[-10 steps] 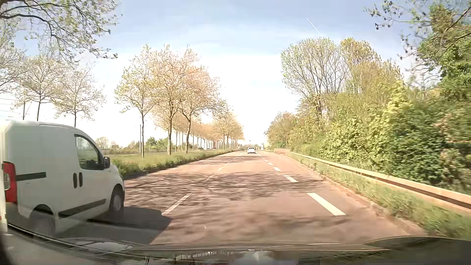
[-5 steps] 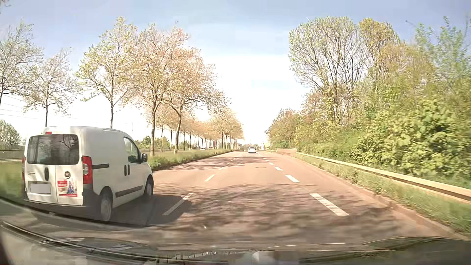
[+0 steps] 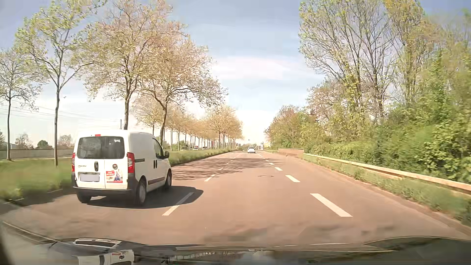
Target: Follow the waypoints while adhering to traffic rules and regulations
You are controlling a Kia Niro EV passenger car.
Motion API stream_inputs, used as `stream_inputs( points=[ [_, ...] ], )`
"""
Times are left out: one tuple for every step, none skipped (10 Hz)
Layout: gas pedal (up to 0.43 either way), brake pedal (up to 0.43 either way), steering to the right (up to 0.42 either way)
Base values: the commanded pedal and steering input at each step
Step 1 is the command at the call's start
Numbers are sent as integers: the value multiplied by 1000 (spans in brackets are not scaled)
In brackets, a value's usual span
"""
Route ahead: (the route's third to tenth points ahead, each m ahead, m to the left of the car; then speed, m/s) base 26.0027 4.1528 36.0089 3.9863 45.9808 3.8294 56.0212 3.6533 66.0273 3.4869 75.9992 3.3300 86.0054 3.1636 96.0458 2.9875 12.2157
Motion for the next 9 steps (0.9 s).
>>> stream_inputs(
  points=[
    [79, 0, 3],
    [79, 0, 3],
    [79, 0, 3],
    [79, 0, 3],
    [79, 0, 3],
    [87, 0, 3],
    [87, 0, 3],
    [87, 0, 3],
    [87, 0, 3]
  ],
)
